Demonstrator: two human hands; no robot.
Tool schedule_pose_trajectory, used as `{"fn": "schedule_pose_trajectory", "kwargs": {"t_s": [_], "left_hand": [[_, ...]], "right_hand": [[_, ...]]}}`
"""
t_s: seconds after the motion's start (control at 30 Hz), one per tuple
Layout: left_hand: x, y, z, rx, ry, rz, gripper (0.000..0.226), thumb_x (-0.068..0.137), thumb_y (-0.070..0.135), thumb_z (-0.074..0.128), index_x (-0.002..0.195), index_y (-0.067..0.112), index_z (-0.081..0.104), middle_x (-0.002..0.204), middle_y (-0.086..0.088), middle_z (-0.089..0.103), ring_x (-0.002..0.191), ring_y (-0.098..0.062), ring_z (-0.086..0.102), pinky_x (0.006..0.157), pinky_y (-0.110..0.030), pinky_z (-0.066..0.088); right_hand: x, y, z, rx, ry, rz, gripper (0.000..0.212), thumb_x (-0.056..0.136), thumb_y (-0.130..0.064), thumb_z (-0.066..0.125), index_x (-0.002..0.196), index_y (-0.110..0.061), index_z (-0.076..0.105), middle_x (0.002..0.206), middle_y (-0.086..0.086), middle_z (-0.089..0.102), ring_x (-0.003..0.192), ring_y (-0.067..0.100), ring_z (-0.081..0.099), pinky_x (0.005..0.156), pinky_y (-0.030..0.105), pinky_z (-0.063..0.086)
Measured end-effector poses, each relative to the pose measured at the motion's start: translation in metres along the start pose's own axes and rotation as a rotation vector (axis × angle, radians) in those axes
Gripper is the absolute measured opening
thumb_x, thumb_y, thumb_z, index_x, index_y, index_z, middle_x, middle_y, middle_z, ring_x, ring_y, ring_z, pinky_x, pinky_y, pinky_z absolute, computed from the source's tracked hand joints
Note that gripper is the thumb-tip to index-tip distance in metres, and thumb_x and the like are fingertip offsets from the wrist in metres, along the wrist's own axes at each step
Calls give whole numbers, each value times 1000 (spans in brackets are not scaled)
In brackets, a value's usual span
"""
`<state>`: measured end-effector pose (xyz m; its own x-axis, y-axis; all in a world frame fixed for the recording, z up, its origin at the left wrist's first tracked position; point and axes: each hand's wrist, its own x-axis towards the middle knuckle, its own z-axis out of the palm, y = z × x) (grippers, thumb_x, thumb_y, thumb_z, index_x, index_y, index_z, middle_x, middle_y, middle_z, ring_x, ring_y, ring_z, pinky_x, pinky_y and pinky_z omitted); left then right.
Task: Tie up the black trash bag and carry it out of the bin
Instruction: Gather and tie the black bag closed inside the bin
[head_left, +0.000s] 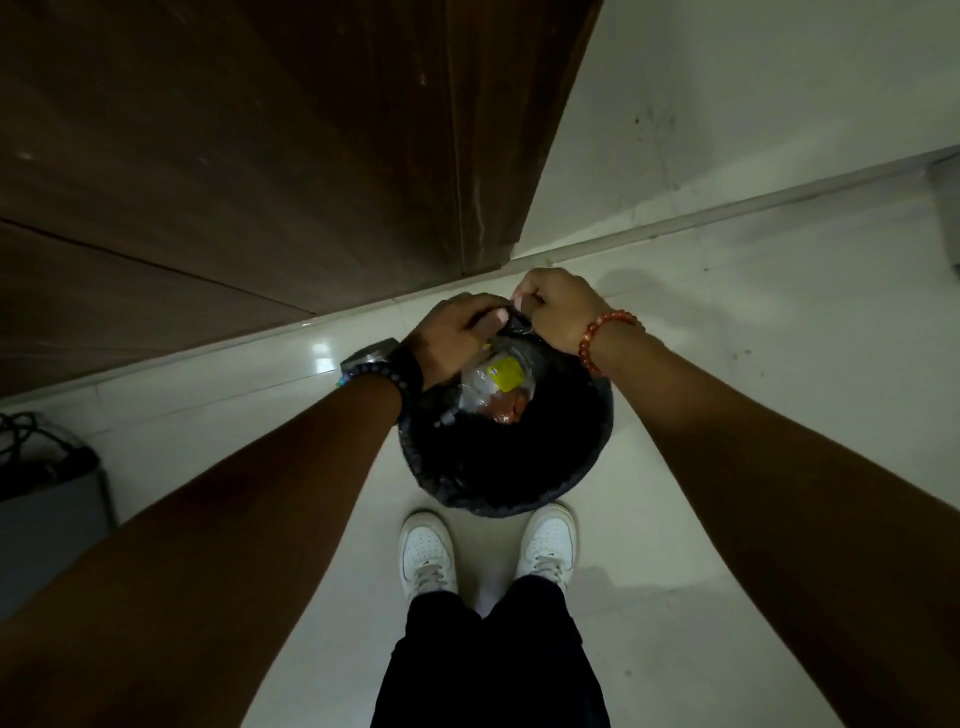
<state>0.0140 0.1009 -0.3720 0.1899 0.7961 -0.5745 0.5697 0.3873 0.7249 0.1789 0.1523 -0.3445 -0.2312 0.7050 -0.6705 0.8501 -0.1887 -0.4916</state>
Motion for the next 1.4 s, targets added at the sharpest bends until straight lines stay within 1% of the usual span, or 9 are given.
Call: {"fn": "schedule_pose_trajectory", "kwargs": {"t_s": [0.17,0.27,0.4,0.6,0.93,1.0,1.13,1.23,1.4], "left_hand": [[10,0,-9,70,64,32,11,98,17,56,104,12,64,90,-17,65,87,-28,62,82,-41,51],[12,3,-14,413,24,134,16,97,14,56,111,15,62,110,-14,60,104,-34,58,85,-32,43],[4,6,-22,612,-30,223,40,92,9,60,130,24,55,127,-15,48,109,-36,57,92,-47,53],[16,15,-18,704,11,83,47,92,20,59,136,27,44,129,-15,42,115,-43,51,91,-57,51],[7,-17,-28,740,53,-205,55,88,14,60,136,27,37,141,-18,31,115,-50,54,93,-60,52],[0,-23,-18,815,88,-191,52,90,16,58,138,29,41,149,-19,26,128,-49,44,96,-63,49],[-5,-10,9,964,48,44,40,90,24,57,130,23,55,154,-22,28,142,-47,26,116,-67,25],[-6,12,25,903,-35,139,41,93,28,55,131,14,56,150,-22,36,136,-46,34,109,-61,38],[-12,30,21,843,26,46,42,95,19,48,137,11,43,133,-22,54,116,-46,58,91,-56,51]], "right_hand": [[-19,1,6,-311,78,-189,25,88,-20,55,111,-12,61,115,13,60,110,34,55,93,44,46],[-20,12,-2,-398,-25,-133,31,84,-22,58,114,-16,58,115,11,62,110,34,56,90,39,42],[-18,29,-8,-135,-61,-132,9,94,-22,51,103,-23,54,89,5,63,86,30,62,76,34,48],[-4,45,1,-51,82,-202,10,96,-31,46,98,-25,53,99,12,59,93,32,56,79,35,44],[-35,82,19,-233,-337,-85,31,90,-49,58,83,-18,62,92,6,57,91,27,57,82,33,48],[-41,88,32,-303,-258,-142,25,84,-36,68,96,-13,66,105,12,56,102,33,54,87,40,49],[-52,76,37,-244,14,-136,24,94,-26,51,113,-12,56,115,16,58,109,36,50,88,42,45],[-58,56,36,-127,139,-111,26,99,-26,43,119,-10,46,102,17,60,97,37,59,78,38,43],[-72,55,46,18,74,-12,36,97,-31,48,123,-8,39,108,21,64,95,38,63,78,40,48]]}}
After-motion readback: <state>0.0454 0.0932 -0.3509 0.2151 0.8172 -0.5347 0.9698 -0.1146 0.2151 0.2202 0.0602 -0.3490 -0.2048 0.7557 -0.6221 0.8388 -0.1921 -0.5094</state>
